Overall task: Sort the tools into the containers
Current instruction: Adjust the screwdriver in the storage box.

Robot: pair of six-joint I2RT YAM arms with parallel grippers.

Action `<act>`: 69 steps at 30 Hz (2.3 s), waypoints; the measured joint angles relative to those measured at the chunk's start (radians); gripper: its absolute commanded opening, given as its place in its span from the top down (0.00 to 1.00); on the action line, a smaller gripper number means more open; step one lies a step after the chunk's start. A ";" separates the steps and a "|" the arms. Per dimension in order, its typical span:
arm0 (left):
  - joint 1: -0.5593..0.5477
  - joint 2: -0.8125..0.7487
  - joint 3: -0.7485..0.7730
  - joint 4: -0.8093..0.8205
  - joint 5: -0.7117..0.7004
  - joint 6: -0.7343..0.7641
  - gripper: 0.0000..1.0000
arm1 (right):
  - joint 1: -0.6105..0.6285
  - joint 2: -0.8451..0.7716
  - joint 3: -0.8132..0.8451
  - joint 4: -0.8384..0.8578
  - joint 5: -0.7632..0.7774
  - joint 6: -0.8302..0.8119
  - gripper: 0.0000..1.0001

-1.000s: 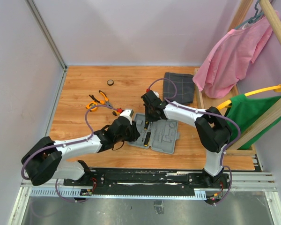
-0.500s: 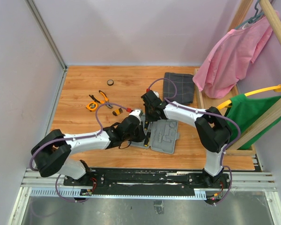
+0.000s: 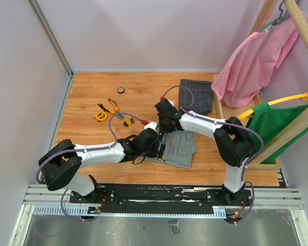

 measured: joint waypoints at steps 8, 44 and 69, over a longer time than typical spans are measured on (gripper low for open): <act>-0.001 0.001 0.011 -0.028 -0.059 0.012 0.86 | 0.000 0.000 0.000 0.000 0.000 0.000 0.84; -0.008 0.063 0.070 -0.102 -0.024 0.042 0.92 | 0.000 0.000 0.000 0.000 -0.003 0.000 0.84; -0.008 0.135 0.141 -0.162 -0.023 0.033 0.99 | 0.000 -0.010 -0.031 0.039 0.005 0.001 0.86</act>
